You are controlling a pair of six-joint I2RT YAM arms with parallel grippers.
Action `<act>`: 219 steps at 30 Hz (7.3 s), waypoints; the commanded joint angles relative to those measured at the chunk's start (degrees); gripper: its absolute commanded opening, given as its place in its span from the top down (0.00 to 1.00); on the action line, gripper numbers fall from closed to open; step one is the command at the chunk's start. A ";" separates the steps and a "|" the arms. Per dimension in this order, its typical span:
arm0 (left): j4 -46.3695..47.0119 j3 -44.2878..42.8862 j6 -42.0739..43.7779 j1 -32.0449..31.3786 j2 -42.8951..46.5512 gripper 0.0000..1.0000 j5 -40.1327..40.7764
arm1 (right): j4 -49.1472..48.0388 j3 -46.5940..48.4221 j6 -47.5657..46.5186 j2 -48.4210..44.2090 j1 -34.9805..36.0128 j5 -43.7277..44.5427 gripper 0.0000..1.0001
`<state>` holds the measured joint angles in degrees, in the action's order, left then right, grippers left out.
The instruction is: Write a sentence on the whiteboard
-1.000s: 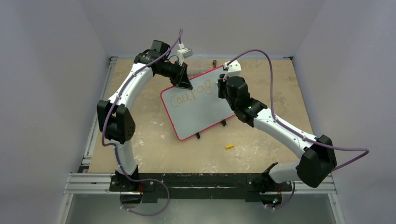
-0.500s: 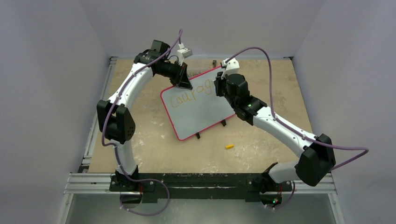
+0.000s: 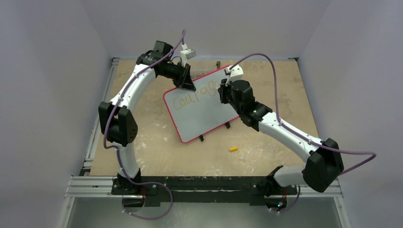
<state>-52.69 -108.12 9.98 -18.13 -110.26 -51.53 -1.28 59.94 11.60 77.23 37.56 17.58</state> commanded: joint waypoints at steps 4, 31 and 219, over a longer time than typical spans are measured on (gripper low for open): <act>0.36 0.01 2.45 -1.53 1.54 1.00 -3.32 | 0.36 -3.19 0.70 -1.75 0.01 0.58 1.00; 0.40 0.57 2.14 -1.55 2.22 1.00 -2.33 | 3.05 1.37 -1.92 -11.50 -0.73 6.92 1.00; 6.81 14.16 -8.57 2.31 7.91 1.00 7.76 | -10.45 -11.08 8.71 3.08 17.72 -4.68 1.00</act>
<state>-42.96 -94.89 -0.36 -15.38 -102.45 -46.76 -13.89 45.50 20.80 80.84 55.61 6.87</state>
